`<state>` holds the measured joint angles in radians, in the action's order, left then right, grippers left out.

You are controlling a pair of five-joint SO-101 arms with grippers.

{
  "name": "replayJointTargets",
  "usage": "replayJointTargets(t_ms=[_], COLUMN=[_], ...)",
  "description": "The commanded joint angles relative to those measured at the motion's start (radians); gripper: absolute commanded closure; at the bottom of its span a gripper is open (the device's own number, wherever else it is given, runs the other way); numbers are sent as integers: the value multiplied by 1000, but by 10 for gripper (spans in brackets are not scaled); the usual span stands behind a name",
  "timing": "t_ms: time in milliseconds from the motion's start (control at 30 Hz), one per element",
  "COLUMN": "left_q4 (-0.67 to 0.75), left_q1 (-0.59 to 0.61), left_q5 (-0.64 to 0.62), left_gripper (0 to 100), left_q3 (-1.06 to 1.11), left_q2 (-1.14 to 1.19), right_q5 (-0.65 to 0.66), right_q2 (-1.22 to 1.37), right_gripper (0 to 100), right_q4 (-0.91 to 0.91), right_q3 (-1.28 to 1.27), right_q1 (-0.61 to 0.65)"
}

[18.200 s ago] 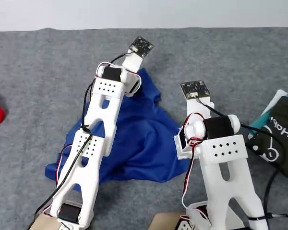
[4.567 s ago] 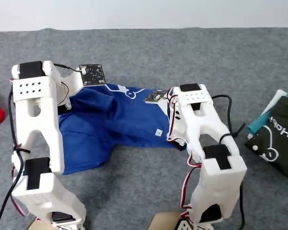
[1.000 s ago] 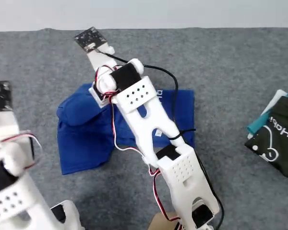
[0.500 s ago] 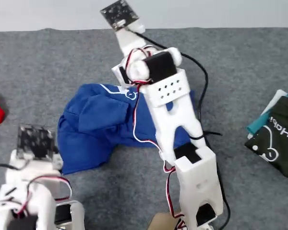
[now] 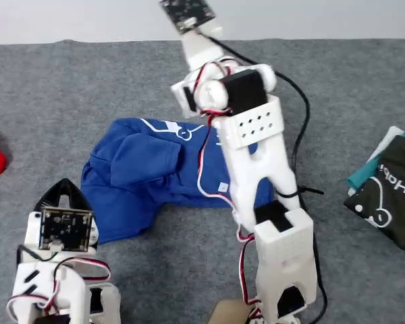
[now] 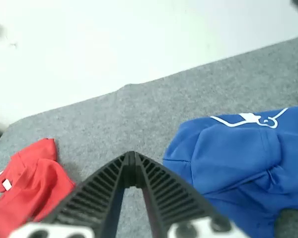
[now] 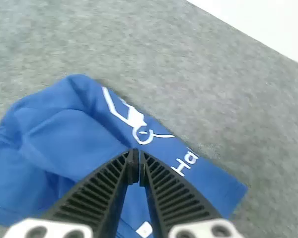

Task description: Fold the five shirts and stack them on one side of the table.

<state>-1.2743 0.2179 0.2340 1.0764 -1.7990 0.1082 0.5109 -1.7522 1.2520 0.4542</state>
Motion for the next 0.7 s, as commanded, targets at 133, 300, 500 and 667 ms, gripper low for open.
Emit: replayJointTargets(t_ms=[133, 300, 500, 667], left_q4=[110, 127, 60, -9], left_q1=[-9, -11, -12, -5], left_q5=[8, 8, 38, 101], left_gripper=[964, 938, 937, 938], left_q3=[-15, -137, -371, -479], left_q2=[132, 365, 690, 835], right_q5=[8, 8, 8, 23], right_q2=[-81, -211, -447, -573], right_gripper=[983, 983, 983, 983], right_q4=[-44, -44, -42, -42], right_q3=[-44, -275, -686, -996], right_q1=[-153, -206, -214, -206])
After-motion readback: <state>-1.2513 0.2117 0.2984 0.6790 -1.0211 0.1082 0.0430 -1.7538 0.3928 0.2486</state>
